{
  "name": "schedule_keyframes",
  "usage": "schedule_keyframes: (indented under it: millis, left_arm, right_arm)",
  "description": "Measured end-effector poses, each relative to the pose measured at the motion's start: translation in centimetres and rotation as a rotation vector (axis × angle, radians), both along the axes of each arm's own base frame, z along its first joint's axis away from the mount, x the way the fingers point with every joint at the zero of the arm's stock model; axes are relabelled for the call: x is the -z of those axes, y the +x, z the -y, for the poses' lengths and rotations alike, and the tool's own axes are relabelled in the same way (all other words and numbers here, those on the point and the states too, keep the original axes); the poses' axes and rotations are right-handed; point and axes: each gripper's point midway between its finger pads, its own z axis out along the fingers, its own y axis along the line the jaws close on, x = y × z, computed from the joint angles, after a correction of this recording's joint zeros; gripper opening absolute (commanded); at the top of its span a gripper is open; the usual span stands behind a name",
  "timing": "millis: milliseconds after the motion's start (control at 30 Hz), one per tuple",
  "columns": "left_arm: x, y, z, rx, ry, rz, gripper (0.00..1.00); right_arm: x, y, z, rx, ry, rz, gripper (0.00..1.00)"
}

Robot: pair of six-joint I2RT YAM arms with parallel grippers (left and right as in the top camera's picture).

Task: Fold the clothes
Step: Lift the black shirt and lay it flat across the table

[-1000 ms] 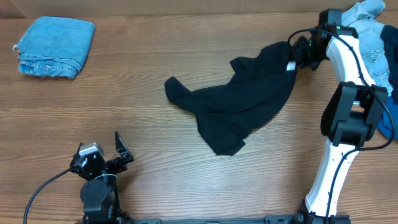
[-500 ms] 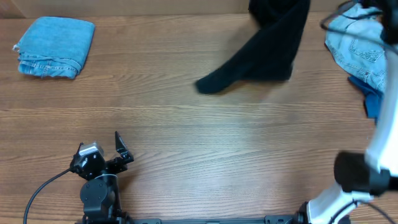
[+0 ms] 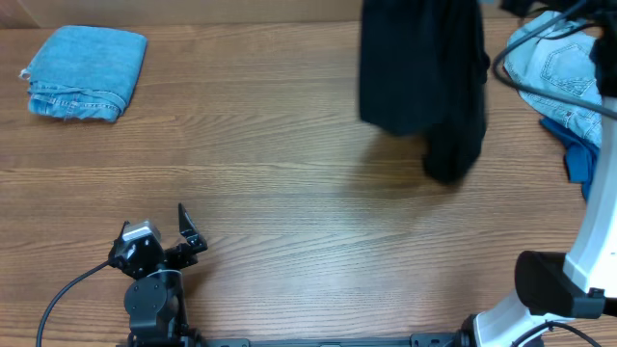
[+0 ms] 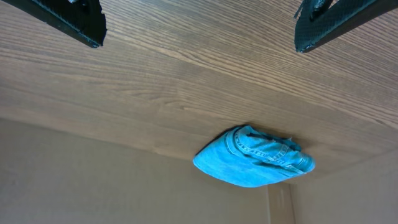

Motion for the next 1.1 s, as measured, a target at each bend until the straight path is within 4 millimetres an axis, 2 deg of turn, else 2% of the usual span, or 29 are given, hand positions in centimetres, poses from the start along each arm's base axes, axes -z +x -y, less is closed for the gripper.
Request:
schedule_keyframes:
  millis: [233,300,367,467,567,733,867,933,1100]
  left_arm:
    - [0.0,0.0,0.0,0.0,0.0,0.0,1.0]
    - [0.0,0.0,0.0,0.0,0.0,0.0,1.0]
    - [0.0,0.0,0.0,0.0,0.0,0.0,1.0]
    - [0.0,0.0,0.0,0.0,0.0,0.0,1.0]
    - [0.0,0.0,0.0,0.0,0.0,0.0,1.0]
    - [0.0,0.0,0.0,0.0,0.0,0.0,1.0]
    - [0.0,0.0,0.0,0.0,0.0,0.0,1.0]
    - [0.0,0.0,0.0,0.0,0.0,0.0,1.0]
    - [0.0,0.0,0.0,0.0,0.0,0.0,1.0]
  right_arm:
    - [-0.9,-4.0,-8.1,-0.238,0.008,0.057,0.04]
    - [-0.9,-4.3,-8.8,-0.248,0.006,0.056,0.04]
    - [-0.5,-3.7,-8.6,-0.209,-0.003,0.038,0.04]
    - [0.5,-1.8,-7.2,-0.087,-0.03,0.001,0.04]
    - [1.8,0.7,-4.5,0.079,-0.07,-0.039,0.04]
    - [2.7,4.7,2.7,0.39,-0.122,-0.052,0.04]
    - [1.2,6.6,7.7,0.577,-0.129,0.02,0.04]
    - [0.3,7.2,9.3,0.64,-0.126,0.062,0.04]
    - [-1.8,7.7,10.4,0.701,-0.109,0.152,0.04]
